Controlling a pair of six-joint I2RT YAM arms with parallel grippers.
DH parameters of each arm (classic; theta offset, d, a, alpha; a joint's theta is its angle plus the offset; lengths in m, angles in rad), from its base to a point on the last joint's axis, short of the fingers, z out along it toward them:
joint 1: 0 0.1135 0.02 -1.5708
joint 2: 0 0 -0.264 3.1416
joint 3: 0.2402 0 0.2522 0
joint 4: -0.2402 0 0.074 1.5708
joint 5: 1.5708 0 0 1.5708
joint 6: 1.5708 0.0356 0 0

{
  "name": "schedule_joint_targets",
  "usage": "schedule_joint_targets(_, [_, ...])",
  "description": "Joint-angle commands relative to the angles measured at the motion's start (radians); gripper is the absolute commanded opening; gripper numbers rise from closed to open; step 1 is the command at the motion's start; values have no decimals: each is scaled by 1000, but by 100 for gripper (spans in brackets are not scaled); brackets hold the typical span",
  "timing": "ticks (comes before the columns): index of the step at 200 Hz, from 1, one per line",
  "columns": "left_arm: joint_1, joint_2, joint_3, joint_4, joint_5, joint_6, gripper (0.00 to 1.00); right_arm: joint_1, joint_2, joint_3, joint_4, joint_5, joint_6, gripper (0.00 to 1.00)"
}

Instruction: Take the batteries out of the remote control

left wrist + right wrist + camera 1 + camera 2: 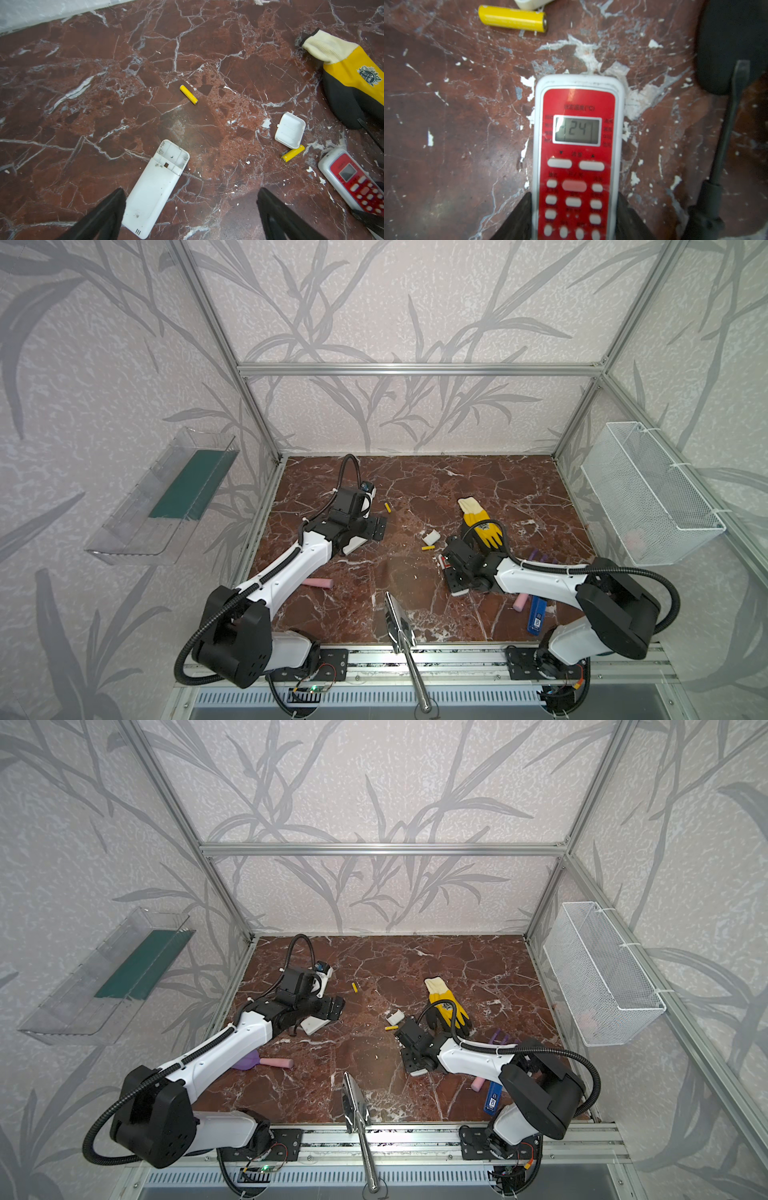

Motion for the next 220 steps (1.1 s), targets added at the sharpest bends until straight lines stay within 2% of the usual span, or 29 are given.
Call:
schedule_joint_targets(1, [-32, 10, 40, -58, 81, -28, 99, 14, -52, -38, 77, -41, -67, 40])
schedule_joint_targets(47, [-119, 58, 45, -75, 201, -98, 99, 18, -145, -65, 165, -77, -164, 37])
schedule_joint_targets(89, [-192, 100, 34, -12, 229, -170, 99, 19, -177, -60, 215, -95, -208, 37])
schedule_joint_targets(126, [-205, 109, 10, 95, 310, -250, 99, 19, -196, -59, 254, -90, -212, 36])
schedule_joint_targets(153, [-207, 106, -12, 175, 355, -300, 93, 19, -202, -55, 275, -93, -207, 36])
schedule_joint_targets(220, [-209, 157, 12, 185, 364, -340, 82, 19, -210, -25, 313, -114, -224, 34])
